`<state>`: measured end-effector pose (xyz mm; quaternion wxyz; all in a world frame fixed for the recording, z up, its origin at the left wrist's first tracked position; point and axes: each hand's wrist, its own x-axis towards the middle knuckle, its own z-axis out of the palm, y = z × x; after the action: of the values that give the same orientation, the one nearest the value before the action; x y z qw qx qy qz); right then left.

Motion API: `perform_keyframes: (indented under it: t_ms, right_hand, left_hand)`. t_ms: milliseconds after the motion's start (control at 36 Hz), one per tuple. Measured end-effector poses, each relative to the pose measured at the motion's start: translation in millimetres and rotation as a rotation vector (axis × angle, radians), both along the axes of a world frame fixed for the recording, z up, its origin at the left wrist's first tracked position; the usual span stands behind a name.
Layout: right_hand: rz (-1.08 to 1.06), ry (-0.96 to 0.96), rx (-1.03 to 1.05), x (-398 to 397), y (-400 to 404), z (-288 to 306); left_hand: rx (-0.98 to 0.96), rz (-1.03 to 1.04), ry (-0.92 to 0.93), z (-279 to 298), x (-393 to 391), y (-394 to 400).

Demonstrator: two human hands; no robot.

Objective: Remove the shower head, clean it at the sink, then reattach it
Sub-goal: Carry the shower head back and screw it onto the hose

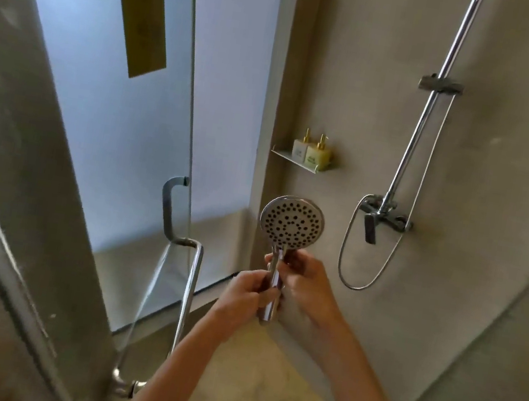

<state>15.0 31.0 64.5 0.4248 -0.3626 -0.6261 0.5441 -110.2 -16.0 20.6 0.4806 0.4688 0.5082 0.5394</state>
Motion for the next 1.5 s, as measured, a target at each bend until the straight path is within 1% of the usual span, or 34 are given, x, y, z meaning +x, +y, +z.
perform_keyframes:
  t_ms: [139, 250, 333, 472, 611, 667, 806, 917, 1000, 1167, 1250, 1333, 1389, 1500]
  right_hand:
    - [-0.056, -0.026, 0.049, 0, 33, 8]
    - [-0.051, -0.011, 0.079, 0, 64, 8]
    - [-0.051, -0.003, 0.079, -3, 94, 8]
    - [-0.02, -0.006, 0.095, -5, 162, 6]
    - [0.007, -0.027, 0.117, -3, 244, 8]
    - [0.011, -0.038, 0.138, 0, 277, 11]
    - [0.021, -0.022, 0.147, 13, 355, 28]
    - [0.005, -0.06, 0.18, 25, 411, 47]
    - [-0.027, -0.08, 0.179, 32, 438, 57]
    - [-0.071, -0.051, 0.147, 55, 475, 75]
    - [-0.153, -0.017, 0.135, 72, 490, 86]
    - [-0.26, -0.004, 0.207, 98, 504, 108]
    - [-0.395, 0.004, 0.287, 118, 512, 128]
    - [-0.751, 0.013, 0.464, 162, 534, 172]
  left_hand:
    - [0.034, -0.051, 0.015, 5, -4, 37]
    - [0.055, -0.061, 0.067, 6, -8, 72]
    - [0.053, -0.052, 0.072, 5, -10, 104]
    - [0.047, -0.043, 0.068, 4, -15, 169]
    - [0.038, -0.059, 0.031, 9, -17, 243]
    - [0.038, -0.067, 0.043, 14, -15, 274]
    - [0.076, -0.089, 0.03, 29, -7, 355]
    - [0.103, -0.108, 0.033, 41, 2, 412]
    - [0.112, -0.113, 0.04, 51, 9, 443]
    - [0.11, -0.147, 0.015, 65, 19, 491]
    - [0.11, -0.164, -0.005, 71, 23, 514]
    - [0.124, -0.187, -0.006, 75, 24, 536]
    - [0.123, -0.22, -0.001, 75, 24, 547]
    - [0.129, -0.262, 0.005, 77, 23, 566]
